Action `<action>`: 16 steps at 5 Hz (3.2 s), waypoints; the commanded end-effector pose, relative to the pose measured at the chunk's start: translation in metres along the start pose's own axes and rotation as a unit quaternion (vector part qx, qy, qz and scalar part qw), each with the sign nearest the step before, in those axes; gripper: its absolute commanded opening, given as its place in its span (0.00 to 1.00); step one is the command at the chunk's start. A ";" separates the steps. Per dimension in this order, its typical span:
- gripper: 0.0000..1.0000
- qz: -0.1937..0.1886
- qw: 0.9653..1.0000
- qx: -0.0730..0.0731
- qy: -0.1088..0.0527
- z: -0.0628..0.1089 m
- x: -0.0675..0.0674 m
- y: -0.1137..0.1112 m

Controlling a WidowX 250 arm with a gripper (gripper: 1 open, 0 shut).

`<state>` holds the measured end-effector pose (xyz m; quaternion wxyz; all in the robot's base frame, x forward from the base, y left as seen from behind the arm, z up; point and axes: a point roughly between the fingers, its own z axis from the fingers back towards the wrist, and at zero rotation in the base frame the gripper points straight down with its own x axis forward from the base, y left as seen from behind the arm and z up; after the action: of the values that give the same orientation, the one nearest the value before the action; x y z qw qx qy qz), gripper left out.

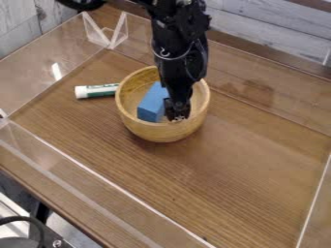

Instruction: Put the blue block in the brown bowl

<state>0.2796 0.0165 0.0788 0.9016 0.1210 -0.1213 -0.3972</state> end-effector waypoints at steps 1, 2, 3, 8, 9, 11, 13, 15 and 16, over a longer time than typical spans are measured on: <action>1.00 0.001 1.000 0.017 -0.019 0.009 0.012 0.010; 1.00 0.002 1.000 0.013 -0.018 0.007 0.012 0.009; 1.00 0.004 1.000 0.010 -0.017 0.006 0.013 0.009; 1.00 0.012 1.000 -0.003 -0.019 0.005 0.016 0.006; 0.00 0.017 1.000 -0.003 -0.021 0.009 0.020 0.008; 0.00 0.021 1.000 -0.005 -0.022 0.020 0.025 0.010; 0.00 0.022 0.999 -0.009 -0.027 0.028 0.029 0.010; 0.00 0.022 0.999 -0.013 -0.029 0.037 0.032 0.012; 0.00 0.019 0.999 -0.016 -0.029 0.041 0.034 0.012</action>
<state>0.2877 -0.0023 0.0982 0.9143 0.0773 -0.0992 -0.3851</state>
